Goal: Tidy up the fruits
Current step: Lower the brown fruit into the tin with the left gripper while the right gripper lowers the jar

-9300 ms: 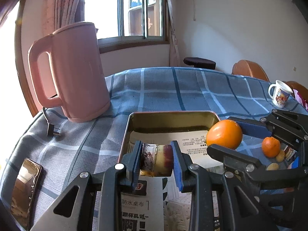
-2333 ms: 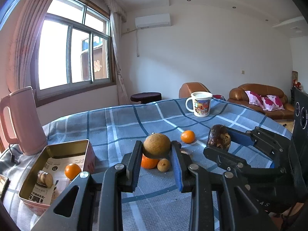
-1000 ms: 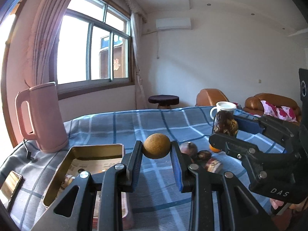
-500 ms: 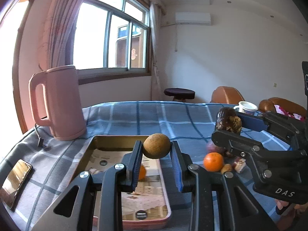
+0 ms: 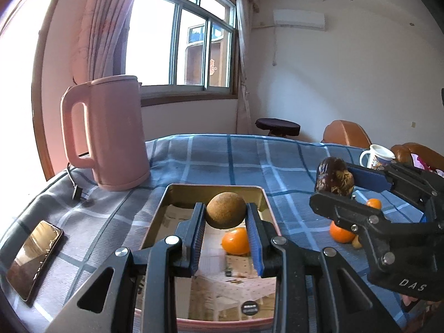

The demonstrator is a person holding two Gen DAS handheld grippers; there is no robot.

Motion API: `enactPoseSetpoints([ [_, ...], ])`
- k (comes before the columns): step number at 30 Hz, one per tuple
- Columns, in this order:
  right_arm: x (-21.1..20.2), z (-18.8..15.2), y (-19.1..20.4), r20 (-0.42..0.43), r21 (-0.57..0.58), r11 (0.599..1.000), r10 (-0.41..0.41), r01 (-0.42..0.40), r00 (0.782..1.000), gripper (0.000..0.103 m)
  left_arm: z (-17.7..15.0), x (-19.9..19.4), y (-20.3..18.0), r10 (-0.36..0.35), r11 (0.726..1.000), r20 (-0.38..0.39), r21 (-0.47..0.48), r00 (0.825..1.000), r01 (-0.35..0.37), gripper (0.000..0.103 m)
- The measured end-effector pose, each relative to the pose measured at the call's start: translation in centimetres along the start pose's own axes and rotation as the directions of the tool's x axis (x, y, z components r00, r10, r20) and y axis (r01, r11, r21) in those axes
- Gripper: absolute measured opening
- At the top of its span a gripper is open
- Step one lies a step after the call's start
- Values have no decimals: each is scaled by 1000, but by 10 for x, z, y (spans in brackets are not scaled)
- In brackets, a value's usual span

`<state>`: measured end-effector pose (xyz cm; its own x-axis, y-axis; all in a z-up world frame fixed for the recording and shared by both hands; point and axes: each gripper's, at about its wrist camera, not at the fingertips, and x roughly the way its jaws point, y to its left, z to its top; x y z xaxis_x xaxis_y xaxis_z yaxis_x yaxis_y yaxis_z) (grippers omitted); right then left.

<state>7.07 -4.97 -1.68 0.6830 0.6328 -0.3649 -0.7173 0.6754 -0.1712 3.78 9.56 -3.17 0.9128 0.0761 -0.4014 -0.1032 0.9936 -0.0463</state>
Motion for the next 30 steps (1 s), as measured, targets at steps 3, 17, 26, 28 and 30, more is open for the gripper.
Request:
enactPoseSetpoints([
  [3,8,0,4,-10,-1,1000,12,-12,1000,47,0,4,6,10,1000,-15,-3,1000,-10,31],
  [17,40,-6,21,-73,6,999,52,-52,996,47,-4,15,27,34,999,-68,-21,997,-35,31],
  [26,53,-12,27,-113,4,998,66,-66,991,47,-7,22,34,61,998,-103,-18,993,-63,31],
  [28,55,-13,28,-122,2,998,67,-67,990,47,-7,23,34,62,998,-110,-14,992,-64,31],
  [30,57,-14,29,-129,1,998,70,-70,989,47,-8,26,34,62,998,-120,-10,991,-64,31],
])
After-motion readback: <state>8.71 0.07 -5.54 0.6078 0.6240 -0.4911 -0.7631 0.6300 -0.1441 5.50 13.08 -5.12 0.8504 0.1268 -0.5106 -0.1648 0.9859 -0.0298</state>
